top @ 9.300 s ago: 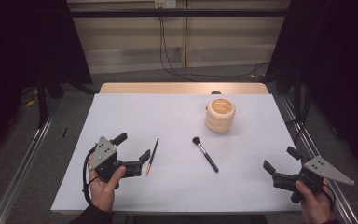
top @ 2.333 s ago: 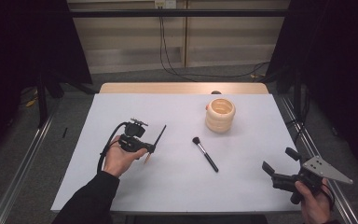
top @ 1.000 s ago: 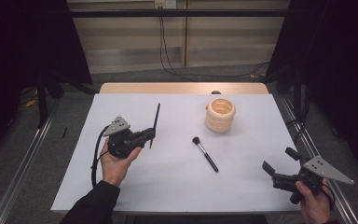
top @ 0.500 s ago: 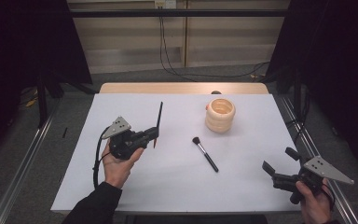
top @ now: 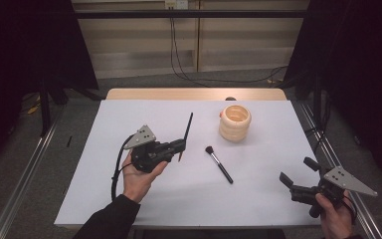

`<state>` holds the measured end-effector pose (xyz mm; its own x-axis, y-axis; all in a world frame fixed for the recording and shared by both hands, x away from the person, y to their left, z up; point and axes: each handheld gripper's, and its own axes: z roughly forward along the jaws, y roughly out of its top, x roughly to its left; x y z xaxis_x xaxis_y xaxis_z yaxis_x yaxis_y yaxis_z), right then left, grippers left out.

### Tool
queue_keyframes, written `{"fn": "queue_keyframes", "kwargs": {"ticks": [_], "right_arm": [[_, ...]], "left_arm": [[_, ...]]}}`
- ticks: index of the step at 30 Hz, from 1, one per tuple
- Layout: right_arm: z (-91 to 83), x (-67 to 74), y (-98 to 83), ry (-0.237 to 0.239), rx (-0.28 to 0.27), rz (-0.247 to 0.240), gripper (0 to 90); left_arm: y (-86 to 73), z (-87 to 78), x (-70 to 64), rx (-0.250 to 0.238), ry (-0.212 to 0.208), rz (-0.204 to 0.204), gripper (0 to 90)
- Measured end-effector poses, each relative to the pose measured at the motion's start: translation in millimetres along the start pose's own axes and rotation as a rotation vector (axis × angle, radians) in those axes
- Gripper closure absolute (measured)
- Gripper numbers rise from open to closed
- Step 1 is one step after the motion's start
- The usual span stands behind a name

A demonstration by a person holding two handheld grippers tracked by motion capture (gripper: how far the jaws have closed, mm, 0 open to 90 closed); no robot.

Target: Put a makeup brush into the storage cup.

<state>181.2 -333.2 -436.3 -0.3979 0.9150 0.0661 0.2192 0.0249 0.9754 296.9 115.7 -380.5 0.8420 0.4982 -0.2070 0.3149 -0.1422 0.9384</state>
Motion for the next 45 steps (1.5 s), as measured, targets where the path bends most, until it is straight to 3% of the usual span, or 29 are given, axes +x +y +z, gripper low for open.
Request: {"fn": "queue_keyframes", "kwargs": {"ticks": [1,3,11,19,24,27,31,37,38,41,44,45], "right_arm": [[0.0,0.0,0.0,0.001,0.001,-0.001,0.2],[0.2,0.2,0.0,0.006,0.001,0.003,0.2],[0.2,0.2,0.1,0.006,-0.004,0.002,0.2],[0.1,0.3,0.3,0.017,0.002,0.004,0.3],[-0.2,-0.2,0.1,0.018,-0.006,0.003,0.3],[-0.7,-0.1,0.1,0.018,-0.002,0.005,0.3],[-0.1,1.0,0.3,0.032,0.002,0.012,0.2],[1.7,3.3,0.4,0.056,-0.003,-0.008,0.1],[2.2,3.8,0.3,0.059,-0.003,-0.008,0.1],[3.8,5.4,0.2,0.087,-0.011,-0.011,0.0],[6.6,7.6,-0.1,0.123,-0.014,-0.031,0.0],[7.5,9.0,-0.1,0.129,-0.008,-0.019,0.0]], "left_arm": [[0.4,1.9,-2.8,0.001,0.009,-0.003,83.4],[0.6,6.0,-5.4,0.001,-0.028,0.000,83.4],[1.2,24.5,-20.1,0.033,-0.083,0.020,83.4],[15.3,40.0,-31.6,0.033,-0.144,0.048,83.4],[15.0,43.8,-42.2,0.070,-0.174,0.084,83.4],[15.2,43.8,-42.2,0.088,-0.192,0.089,83.4],[18.9,41.1,-40.4,0.106,-0.186,0.111,83.4],[23.8,38.7,-38.1,0.178,-0.190,0.126,83.4],[23.9,38.2,-38.1,0.190,-0.169,0.137,83.4],[22.9,39.9,-36.9,0.232,-0.158,0.128,83.4],[21.6,44.1,-35.6,0.316,-0.147,0.118,83.4],[21.0,46.4,-34.7,0.367,-0.156,0.110,83.4]]}}
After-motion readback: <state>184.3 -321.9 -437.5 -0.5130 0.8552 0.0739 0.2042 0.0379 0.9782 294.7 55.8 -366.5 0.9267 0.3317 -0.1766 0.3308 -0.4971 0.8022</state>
